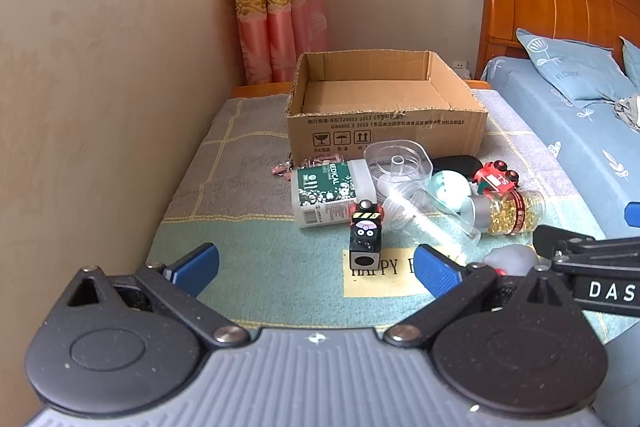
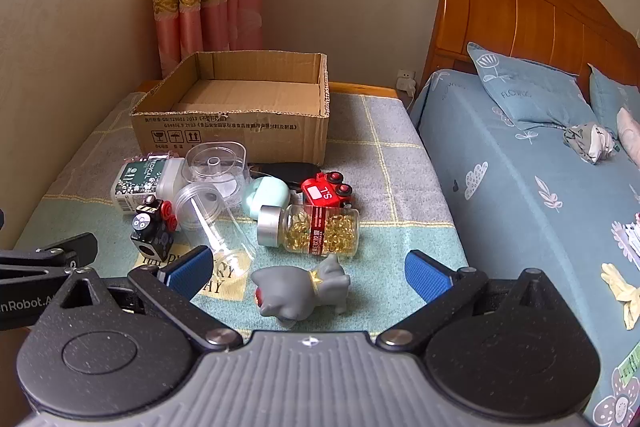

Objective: Organize rigid objects
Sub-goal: 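Move left tool toward black robot toy while right tool approaches grey cat figurine, then close left tool on black robot toy while right tool closes on grey figurine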

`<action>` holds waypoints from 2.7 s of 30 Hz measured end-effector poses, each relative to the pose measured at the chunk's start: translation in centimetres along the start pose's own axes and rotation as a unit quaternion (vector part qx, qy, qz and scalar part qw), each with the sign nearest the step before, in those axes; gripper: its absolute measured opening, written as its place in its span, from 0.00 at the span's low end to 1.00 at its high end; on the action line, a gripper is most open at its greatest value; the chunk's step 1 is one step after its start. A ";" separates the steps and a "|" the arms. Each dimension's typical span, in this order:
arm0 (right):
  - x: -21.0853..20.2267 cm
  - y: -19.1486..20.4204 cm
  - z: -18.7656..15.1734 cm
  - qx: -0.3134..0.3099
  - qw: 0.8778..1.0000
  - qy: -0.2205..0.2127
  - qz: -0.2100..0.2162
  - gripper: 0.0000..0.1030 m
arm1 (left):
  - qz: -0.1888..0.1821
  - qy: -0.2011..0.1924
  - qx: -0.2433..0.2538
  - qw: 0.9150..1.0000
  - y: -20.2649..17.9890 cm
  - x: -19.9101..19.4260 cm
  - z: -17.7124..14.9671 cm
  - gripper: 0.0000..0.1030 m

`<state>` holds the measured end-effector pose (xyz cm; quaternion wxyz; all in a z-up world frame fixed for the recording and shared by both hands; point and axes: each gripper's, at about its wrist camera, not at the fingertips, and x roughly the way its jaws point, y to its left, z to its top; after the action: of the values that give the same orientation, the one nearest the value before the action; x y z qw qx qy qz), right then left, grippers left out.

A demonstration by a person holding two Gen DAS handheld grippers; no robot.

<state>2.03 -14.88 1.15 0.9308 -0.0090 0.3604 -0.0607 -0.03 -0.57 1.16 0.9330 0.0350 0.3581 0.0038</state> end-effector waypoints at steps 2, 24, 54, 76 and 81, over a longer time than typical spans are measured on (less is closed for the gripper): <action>0.0 0.0 0.0 -0.001 1.000 -0.001 0.000 1.00 | -0.002 -0.001 -0.001 1.000 0.0 0.1 0.0 0.99; 2.4 -1.1 -3.1 -0.040 0.998 -0.018 0.037 1.00 | -0.042 0.018 0.030 0.999 0.3 4.2 -1.1 0.99; 7.2 -2.2 -4.2 -0.050 0.996 0.023 0.073 1.00 | 0.013 0.032 0.013 0.999 4.7 10.5 -1.2 0.99; 8.9 -2.2 -6.7 -0.069 0.993 0.012 0.094 1.00 | -0.080 0.033 0.022 0.996 2.8 12.2 -3.5 1.00; 8.9 -2.2 -6.7 -0.072 0.993 0.007 0.098 1.00 | -0.083 0.026 0.031 0.996 2.7 12.2 -3.5 0.99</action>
<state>3.85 -17.91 -9.66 0.9267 -0.0401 0.3693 0.0568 6.75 2.78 -9.37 0.9191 0.0339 0.3835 -0.0836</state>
